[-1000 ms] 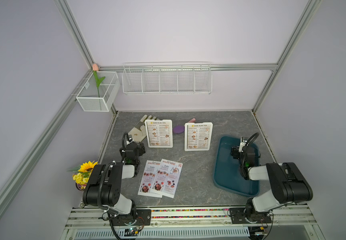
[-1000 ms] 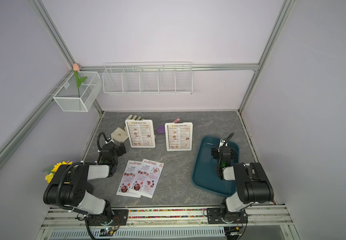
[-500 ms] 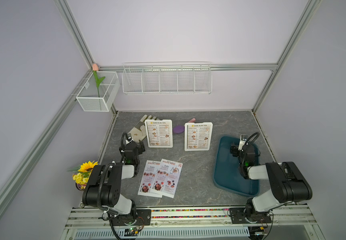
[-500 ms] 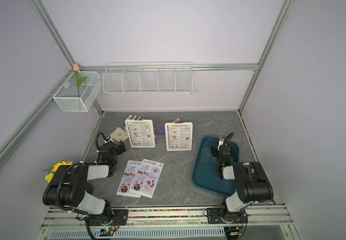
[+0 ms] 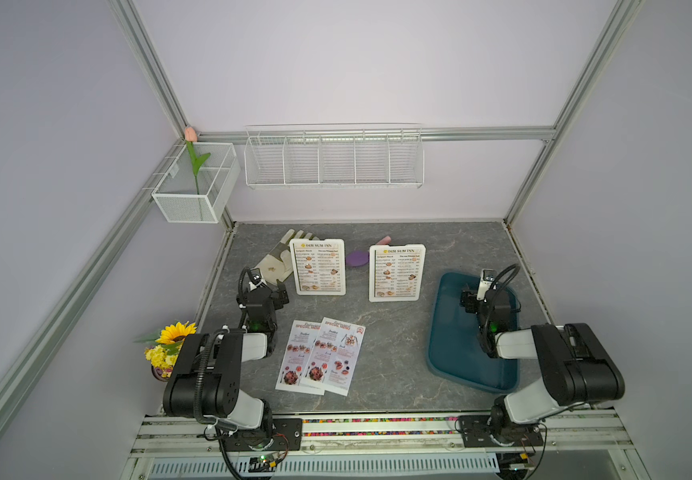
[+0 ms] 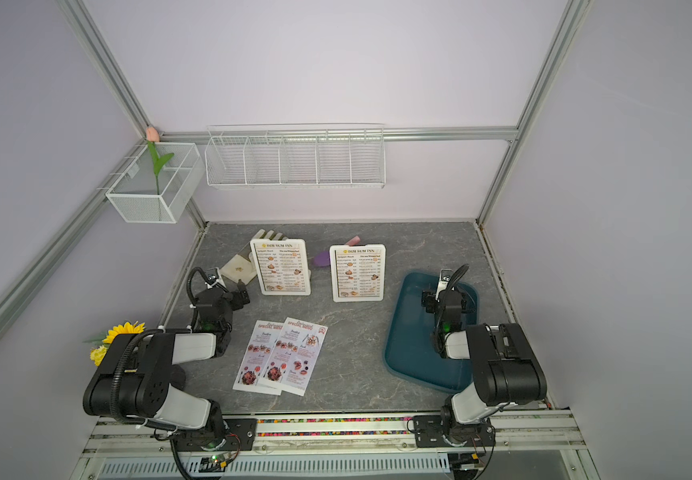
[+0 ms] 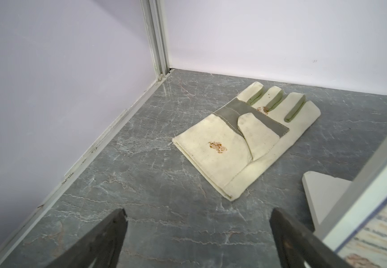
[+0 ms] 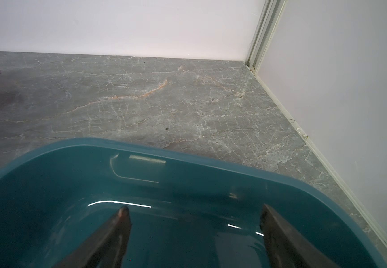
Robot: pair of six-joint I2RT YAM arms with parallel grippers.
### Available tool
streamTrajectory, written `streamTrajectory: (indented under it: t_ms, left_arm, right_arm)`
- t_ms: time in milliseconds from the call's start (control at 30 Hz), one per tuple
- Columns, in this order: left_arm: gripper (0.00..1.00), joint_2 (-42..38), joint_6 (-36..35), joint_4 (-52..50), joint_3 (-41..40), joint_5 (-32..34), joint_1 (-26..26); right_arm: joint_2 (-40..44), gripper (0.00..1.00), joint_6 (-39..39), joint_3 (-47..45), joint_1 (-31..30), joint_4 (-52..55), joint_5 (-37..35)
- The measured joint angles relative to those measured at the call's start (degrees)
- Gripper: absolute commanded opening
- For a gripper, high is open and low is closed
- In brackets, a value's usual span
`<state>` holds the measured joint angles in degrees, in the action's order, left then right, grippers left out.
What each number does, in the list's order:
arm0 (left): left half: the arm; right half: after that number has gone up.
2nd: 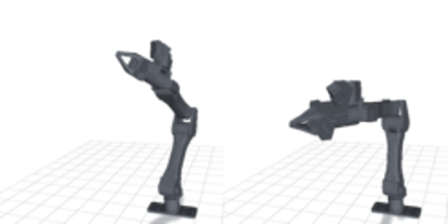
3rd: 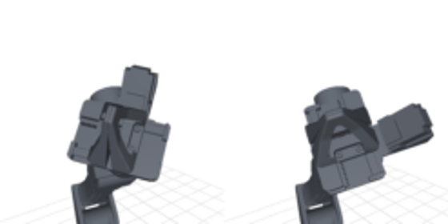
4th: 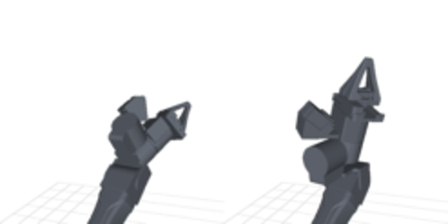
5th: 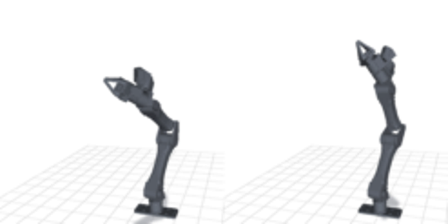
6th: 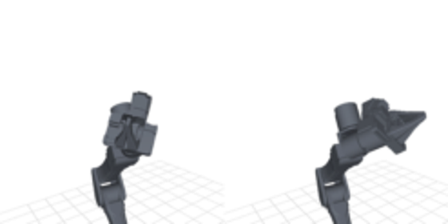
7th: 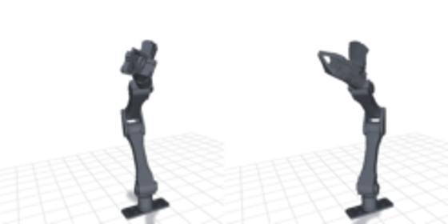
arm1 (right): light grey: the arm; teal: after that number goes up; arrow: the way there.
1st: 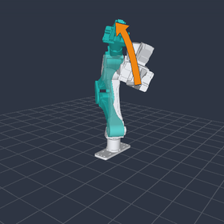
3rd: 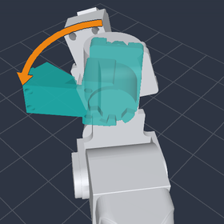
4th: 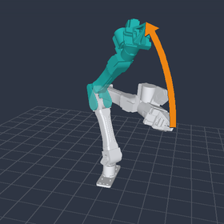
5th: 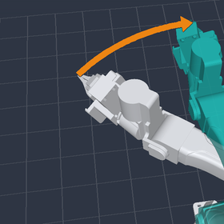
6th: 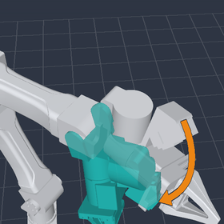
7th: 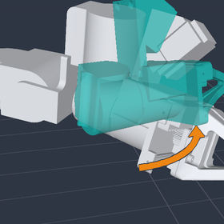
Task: Replace the menus in the menu holders
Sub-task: Reset both arms
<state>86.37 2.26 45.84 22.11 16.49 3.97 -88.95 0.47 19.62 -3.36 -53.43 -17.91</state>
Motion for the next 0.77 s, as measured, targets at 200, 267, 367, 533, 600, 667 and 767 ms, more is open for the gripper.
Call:
streamTrajectory:
  t_ms: [200,267,367,533,600,667,767]
  left_arm:
    - [0.98,0.1,-0.7,-1.6,1.2,-3.5,0.0]
    - [0.98,0.1,-0.9,-1.7,1.3,-4.0,0.0]
    - [0.98,0.1,-0.9,-1.8,1.4,-4.4,0.0]
    - [0.98,0.1,-0.9,-2.1,1.4,-4.6,0.0]
    - [0.98,0.1,-0.9,-2.1,1.4,-4.6,0.0]
    - [0.98,0.1,-0.9,-2.1,1.4,-4.6,0.0]
    - [0.98,0.1,-0.9,-2.2,1.4,-4.6,0.0]
  right_arm:
    - [0.0,0.89,0.0,0.0,0.0,0.0,0.0]
    - [0.0,0.89,0.0,0.0,0.0,0.0,0.0]
    - [0.0,0.89,0.0,0.0,0.0,0.0,0.0]
    - [0.0,0.89,0.0,0.1,0.5,0.0,1.0]
    - [0.0,0.89,0.0,0.1,0.9,0.0,1.3]
    - [0.0,0.89,0.0,0.3,1.2,0.2,1.7]
    - [0.0,0.89,0.0,0.8,1.5,0.5,2.6]
